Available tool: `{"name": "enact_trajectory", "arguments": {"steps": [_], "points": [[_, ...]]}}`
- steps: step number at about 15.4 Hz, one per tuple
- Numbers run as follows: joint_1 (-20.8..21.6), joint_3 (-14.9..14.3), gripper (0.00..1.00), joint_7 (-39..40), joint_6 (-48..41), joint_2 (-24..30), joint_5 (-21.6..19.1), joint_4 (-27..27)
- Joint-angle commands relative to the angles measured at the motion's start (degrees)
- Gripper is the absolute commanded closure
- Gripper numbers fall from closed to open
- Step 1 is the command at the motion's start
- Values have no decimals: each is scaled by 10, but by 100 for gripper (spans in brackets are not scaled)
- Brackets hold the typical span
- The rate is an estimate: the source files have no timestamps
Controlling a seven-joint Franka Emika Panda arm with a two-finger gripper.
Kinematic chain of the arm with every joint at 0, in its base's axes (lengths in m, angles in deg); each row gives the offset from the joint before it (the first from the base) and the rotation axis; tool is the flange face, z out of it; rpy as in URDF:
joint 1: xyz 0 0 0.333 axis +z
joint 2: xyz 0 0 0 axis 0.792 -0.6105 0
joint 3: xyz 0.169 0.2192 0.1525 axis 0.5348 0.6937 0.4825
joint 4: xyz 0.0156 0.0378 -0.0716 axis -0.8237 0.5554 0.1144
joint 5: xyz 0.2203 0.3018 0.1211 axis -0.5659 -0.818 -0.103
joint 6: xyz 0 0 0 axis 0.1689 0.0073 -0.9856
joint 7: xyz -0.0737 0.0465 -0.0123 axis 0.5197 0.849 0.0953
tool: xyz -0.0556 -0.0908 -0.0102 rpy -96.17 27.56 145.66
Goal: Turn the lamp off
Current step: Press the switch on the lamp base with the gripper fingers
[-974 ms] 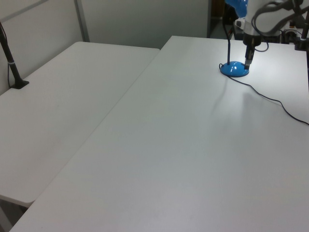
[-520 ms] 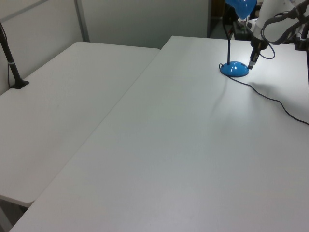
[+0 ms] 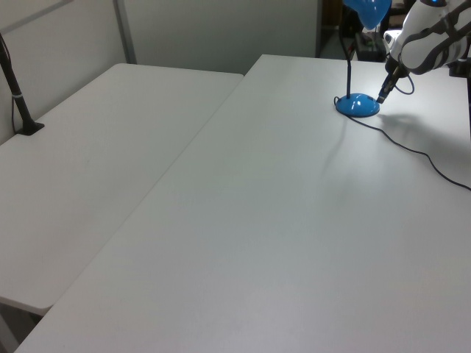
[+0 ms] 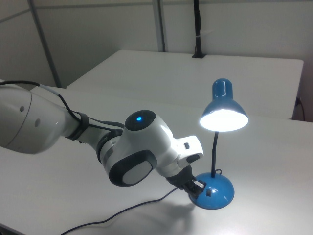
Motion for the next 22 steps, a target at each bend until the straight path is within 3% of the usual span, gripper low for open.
{"name": "enact_trajectory", "arguments": {"steps": [1, 9, 22], "points": [[-2, -1, 100, 17, 11, -17, -49, -28], [-7, -1, 100, 36, 11, -44, -97, -63], [-20, -1, 100, 67, 11, -66, -98, -63]]}}
